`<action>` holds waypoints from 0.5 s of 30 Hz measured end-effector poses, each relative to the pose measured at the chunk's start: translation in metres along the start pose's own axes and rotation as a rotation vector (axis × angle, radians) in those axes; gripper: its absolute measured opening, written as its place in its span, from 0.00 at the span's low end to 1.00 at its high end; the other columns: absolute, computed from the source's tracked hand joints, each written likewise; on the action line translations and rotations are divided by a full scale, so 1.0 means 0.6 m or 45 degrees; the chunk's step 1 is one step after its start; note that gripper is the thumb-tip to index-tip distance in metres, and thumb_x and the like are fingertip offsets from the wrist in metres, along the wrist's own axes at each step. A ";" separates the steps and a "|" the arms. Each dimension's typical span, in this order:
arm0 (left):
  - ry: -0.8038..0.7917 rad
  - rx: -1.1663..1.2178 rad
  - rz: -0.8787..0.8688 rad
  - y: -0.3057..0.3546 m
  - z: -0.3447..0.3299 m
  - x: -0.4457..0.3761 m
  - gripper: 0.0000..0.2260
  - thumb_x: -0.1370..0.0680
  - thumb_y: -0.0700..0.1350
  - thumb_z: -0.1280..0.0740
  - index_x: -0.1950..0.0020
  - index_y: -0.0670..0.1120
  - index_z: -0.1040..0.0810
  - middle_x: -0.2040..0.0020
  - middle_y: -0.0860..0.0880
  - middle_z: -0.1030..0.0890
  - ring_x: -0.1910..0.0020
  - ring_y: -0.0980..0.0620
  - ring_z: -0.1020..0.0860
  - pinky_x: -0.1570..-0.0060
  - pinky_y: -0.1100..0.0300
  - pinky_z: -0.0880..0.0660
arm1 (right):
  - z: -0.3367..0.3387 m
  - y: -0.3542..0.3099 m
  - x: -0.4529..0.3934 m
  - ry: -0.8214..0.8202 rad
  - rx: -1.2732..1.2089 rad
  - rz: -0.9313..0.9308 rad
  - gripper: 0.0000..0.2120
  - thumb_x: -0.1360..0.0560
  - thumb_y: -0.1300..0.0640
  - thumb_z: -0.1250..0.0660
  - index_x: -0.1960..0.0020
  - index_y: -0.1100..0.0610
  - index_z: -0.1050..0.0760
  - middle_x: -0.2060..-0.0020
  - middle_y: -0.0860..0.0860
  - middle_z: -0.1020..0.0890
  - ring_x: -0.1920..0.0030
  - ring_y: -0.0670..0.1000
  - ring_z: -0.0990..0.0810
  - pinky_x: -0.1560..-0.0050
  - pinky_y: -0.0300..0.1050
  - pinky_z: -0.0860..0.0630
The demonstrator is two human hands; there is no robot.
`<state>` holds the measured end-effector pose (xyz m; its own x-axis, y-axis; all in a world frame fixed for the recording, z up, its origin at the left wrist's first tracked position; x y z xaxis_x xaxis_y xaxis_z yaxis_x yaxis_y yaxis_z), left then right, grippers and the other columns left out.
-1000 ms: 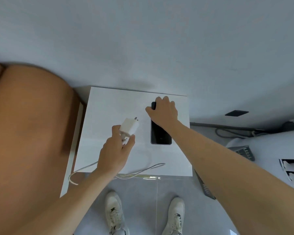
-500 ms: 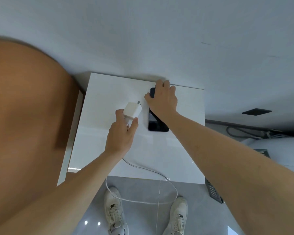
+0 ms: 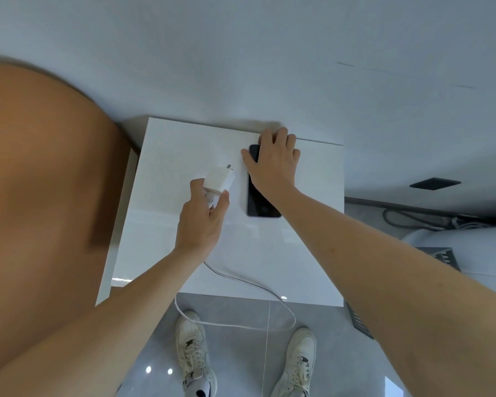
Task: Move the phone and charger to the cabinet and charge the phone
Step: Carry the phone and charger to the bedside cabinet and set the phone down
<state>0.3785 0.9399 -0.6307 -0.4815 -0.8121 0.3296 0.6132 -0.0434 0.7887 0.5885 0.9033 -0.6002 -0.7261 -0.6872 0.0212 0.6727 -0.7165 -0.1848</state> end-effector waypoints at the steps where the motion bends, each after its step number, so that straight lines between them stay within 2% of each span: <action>1: 0.005 0.006 0.005 0.001 0.001 0.002 0.21 0.19 0.57 0.37 0.32 0.48 0.35 0.50 0.49 0.20 0.62 0.47 0.19 0.64 0.44 0.19 | 0.002 0.001 0.002 -0.003 -0.040 0.020 0.22 0.19 0.41 0.39 0.37 0.59 0.27 0.38 0.58 0.27 0.39 0.60 0.29 0.42 0.54 0.28; 4: 0.024 0.032 0.004 0.005 0.003 0.009 0.20 0.19 0.57 0.36 0.32 0.50 0.35 0.51 0.59 0.22 0.59 0.49 0.18 0.62 0.41 0.18 | 0.011 0.009 0.013 0.000 -0.169 0.081 0.18 0.19 0.45 0.37 0.38 0.58 0.27 0.40 0.57 0.27 0.40 0.59 0.28 0.42 0.55 0.25; 9: 0.011 0.026 0.009 0.019 -0.002 0.033 0.19 0.21 0.60 0.37 0.34 0.54 0.35 0.53 0.56 0.20 0.60 0.44 0.18 0.64 0.39 0.19 | 0.030 0.041 0.045 0.012 -0.390 0.134 0.18 0.20 0.52 0.32 0.34 0.60 0.27 0.38 0.58 0.28 0.39 0.59 0.28 0.40 0.50 0.25; 11: 0.007 0.024 -0.031 0.029 -0.007 0.045 0.18 0.21 0.61 0.37 0.35 0.56 0.34 0.55 0.53 0.19 0.63 0.43 0.19 0.68 0.43 0.22 | 0.040 0.063 0.063 0.024 -0.463 0.109 0.18 0.20 0.54 0.32 0.33 0.60 0.27 0.37 0.58 0.28 0.38 0.58 0.28 0.39 0.48 0.25; 13: -0.002 0.043 -0.070 0.038 -0.019 0.058 0.19 0.21 0.62 0.37 0.35 0.56 0.34 0.54 0.51 0.19 0.63 0.48 0.21 0.71 0.51 0.27 | 0.051 0.089 0.084 0.045 -0.498 0.085 0.18 0.20 0.54 0.32 0.33 0.60 0.27 0.37 0.57 0.28 0.39 0.57 0.28 0.40 0.47 0.26; 15: -0.021 0.049 -0.108 0.050 -0.039 0.074 0.21 0.21 0.63 0.37 0.33 0.56 0.33 0.50 0.52 0.19 0.62 0.54 0.22 0.68 0.58 0.30 | 0.056 0.123 0.105 0.014 -0.594 -0.002 0.15 0.19 0.53 0.33 0.35 0.57 0.27 0.40 0.54 0.25 0.42 0.54 0.25 0.43 0.46 0.25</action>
<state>0.3902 0.8891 -0.6043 -0.5407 -0.7970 0.2691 0.5458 -0.0889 0.8332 0.5972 0.8031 -0.5795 -0.7303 -0.6830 0.0118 0.5377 -0.5854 -0.6067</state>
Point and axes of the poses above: each hand's wrist, its own x-axis away from the middle knuckle, its own z-axis out of the back of the hand, y = z × x, the point moved 10 cm from there along -x, towards the middle knuckle
